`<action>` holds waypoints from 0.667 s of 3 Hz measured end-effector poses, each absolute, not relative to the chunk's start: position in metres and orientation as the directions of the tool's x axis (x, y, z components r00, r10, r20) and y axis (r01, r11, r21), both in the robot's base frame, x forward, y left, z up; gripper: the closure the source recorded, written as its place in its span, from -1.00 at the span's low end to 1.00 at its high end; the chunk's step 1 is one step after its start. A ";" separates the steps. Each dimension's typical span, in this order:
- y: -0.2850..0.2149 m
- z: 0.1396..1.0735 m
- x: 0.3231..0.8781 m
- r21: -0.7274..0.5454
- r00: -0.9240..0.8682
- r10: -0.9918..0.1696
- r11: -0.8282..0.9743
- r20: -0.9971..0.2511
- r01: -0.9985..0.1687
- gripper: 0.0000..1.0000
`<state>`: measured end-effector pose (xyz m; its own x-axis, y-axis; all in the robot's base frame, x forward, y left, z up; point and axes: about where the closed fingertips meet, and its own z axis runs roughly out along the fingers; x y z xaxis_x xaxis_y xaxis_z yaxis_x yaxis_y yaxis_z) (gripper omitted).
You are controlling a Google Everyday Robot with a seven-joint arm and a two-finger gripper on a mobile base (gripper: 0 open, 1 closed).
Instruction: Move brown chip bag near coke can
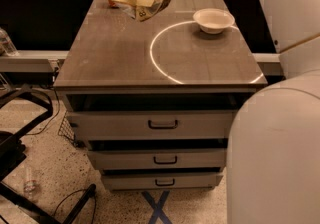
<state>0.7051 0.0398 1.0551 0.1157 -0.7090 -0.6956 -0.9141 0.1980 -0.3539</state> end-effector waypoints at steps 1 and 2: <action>0.032 1.045 0.748 -0.362 0.095 -0.661 0.280 -0.744 -0.889 1.00; 0.016 1.032 0.814 -0.389 0.094 -0.582 0.407 -0.807 -0.827 1.00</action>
Offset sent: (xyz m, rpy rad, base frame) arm 0.2348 -0.0669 -0.0174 0.4276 -0.3069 -0.3559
